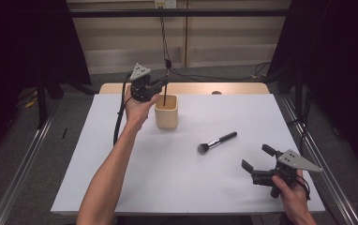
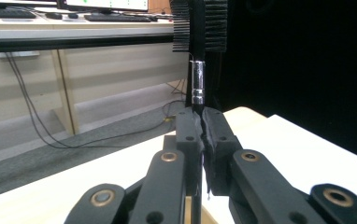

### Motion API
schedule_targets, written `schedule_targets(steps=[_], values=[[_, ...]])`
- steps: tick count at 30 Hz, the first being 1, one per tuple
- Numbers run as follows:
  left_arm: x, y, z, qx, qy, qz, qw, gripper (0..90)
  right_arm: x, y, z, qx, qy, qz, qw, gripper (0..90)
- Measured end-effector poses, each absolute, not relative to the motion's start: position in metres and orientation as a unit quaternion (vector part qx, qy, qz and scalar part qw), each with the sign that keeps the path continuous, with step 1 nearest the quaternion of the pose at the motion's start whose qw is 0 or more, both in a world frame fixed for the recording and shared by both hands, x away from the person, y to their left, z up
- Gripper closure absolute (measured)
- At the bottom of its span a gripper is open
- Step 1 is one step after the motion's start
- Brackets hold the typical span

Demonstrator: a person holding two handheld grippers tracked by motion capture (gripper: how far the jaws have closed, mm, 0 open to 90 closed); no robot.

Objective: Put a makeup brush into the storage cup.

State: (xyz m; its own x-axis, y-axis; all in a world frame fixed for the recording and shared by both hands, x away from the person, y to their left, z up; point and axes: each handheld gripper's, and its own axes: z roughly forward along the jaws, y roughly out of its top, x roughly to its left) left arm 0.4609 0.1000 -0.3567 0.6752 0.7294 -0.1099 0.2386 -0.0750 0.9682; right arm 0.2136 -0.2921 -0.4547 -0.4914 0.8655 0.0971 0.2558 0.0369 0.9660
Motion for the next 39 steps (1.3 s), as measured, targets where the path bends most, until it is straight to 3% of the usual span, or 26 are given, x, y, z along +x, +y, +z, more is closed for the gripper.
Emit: schedule_targets(steps=[39], values=[[0.451,0.110,-0.397,0.711,0.360,0.192,0.573,86.3,0.213,-0.290,-0.455,0.422,0.666,0.551,0.274,0.0]])
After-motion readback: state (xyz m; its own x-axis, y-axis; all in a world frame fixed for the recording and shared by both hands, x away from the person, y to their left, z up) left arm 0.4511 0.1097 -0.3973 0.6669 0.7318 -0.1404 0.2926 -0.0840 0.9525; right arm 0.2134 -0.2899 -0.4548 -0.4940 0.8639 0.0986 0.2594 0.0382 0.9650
